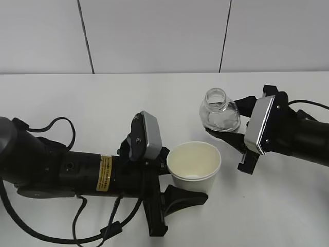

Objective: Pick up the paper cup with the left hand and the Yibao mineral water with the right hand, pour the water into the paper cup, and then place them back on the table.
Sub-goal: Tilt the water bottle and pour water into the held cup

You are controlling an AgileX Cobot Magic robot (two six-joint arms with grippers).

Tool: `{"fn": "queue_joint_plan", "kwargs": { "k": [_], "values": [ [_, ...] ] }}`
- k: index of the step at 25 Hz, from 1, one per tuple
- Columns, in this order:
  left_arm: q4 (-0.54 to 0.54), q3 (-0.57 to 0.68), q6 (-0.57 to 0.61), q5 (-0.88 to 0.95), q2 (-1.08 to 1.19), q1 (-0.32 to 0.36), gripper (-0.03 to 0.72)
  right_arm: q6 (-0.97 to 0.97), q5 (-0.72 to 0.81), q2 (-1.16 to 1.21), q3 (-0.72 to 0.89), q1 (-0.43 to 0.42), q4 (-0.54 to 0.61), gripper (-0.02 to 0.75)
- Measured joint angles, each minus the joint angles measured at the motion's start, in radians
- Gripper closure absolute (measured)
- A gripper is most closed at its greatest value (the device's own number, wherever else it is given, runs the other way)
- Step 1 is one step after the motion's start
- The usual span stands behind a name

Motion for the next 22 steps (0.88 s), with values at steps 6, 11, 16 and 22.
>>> {"fn": "queue_joint_plan", "kwargs": {
  "k": [6, 11, 16, 22],
  "values": [
    [-0.018, -0.015, 0.0, 0.044, 0.008, 0.0, 0.265, -0.066, -0.023, 0.0, 0.0, 0.0, 0.008, 0.356],
    [-0.029, -0.015, 0.0, 0.048, 0.011, 0.0, 0.265, -0.123, -0.023, 0.0, -0.01, 0.0, 0.008, 0.356],
    [-0.034, -0.015, 0.0, 0.048, 0.011, 0.0, 0.265, -0.176, -0.023, 0.0, -0.01, 0.0, 0.008, 0.356],
    [-0.059, -0.015, 0.0, 0.048, 0.011, 0.0, 0.265, -0.211, -0.023, 0.0, -0.01, 0.0, 0.024, 0.356]
  ]
}}
